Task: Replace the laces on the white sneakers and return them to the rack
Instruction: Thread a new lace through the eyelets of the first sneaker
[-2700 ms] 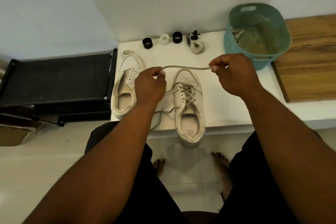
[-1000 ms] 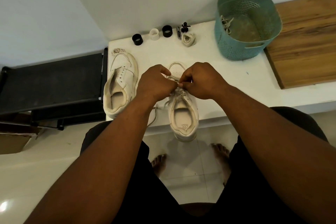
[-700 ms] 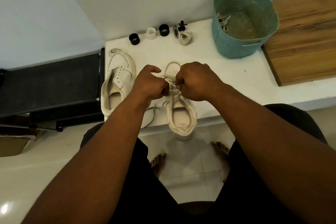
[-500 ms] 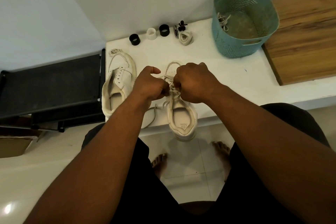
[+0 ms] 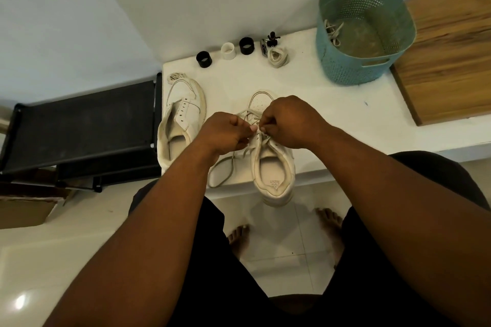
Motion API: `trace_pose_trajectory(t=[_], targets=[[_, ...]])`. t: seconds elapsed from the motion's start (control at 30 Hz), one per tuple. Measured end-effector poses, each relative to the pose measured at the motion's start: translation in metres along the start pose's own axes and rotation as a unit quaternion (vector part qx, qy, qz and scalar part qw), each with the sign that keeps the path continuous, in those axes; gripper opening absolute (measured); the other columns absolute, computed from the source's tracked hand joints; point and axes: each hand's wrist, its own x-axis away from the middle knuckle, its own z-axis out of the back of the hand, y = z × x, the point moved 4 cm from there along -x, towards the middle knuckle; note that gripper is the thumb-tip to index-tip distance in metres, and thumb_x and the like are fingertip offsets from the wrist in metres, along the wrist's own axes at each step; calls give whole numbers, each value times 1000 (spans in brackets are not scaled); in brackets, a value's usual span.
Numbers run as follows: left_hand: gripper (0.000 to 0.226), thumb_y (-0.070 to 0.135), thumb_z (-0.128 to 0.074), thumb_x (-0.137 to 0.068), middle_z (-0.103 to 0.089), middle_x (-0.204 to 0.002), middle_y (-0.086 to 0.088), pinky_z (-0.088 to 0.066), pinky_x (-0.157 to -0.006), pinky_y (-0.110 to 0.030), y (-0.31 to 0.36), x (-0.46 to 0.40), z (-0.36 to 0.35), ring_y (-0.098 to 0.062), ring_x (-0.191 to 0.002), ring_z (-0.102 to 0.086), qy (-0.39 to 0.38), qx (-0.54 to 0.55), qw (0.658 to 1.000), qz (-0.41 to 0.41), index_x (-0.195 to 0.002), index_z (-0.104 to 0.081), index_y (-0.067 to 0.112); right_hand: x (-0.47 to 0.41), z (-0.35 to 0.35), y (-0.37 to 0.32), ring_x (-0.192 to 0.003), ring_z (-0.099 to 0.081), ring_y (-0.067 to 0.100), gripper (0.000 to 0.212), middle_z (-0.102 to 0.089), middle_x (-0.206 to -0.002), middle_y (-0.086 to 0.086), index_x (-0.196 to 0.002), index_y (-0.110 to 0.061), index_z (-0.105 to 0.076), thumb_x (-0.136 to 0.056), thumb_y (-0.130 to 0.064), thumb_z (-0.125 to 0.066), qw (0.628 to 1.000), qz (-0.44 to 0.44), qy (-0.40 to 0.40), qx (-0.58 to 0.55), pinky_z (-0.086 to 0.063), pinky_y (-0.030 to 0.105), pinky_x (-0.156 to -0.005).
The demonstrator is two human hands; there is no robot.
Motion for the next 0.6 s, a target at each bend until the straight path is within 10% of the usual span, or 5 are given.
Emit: trace_pose_trajectory(t=[0.13,0.23,0.4,0.5,0.6], targets=[[15,16,-71,-95,-72,-84,-9,-61,-74,-33,2,2,1,-16,-73,-67,66,-11,997,-25,-82,-67,10,4,9,5,-93,-62,14,24,-68,-100,-5,-109,-25,-74,-86,-32,-75,997,3,5,-70,-42,25,-76],[12,11,-51,-103,-76,-94,-15,-60,-82,-44,8,5,5,-25,-86,-72,85,181,979,-29,-92,-54,14,14,10,5,-111,-56,18,65,-60,-122,2,-136,-27,-58,-77,-36,-83,996,13,1,-93,-44,31,-93],[21,16,-41,-107,-43,-58,2,-54,-62,-34,19,14,27,-13,-50,-44,142,438,886,-59,-89,-50,18,30,1,8,-143,-33,27,110,-37,-157,6,-159,-34,-22,-71,-49,-87,997,-13,-36,-72,-25,37,-116],[12,17,-56,-99,-53,-69,5,-39,-58,-28,26,21,42,-11,-59,-44,213,154,949,-175,-88,-57,22,36,-8,11,-140,-37,31,115,-39,-156,6,-159,-39,-19,-67,-56,-86,994,-77,-21,-78,-33,41,-115],[4,25,-71,-89,-71,-91,5,-46,-73,-26,25,18,24,-14,-84,-63,115,-219,945,-214,-88,-67,25,43,-11,7,-136,-42,32,112,-43,-152,7,-159,-36,-20,-69,-61,-82,993,-95,-4,-65,-37,42,-111]])
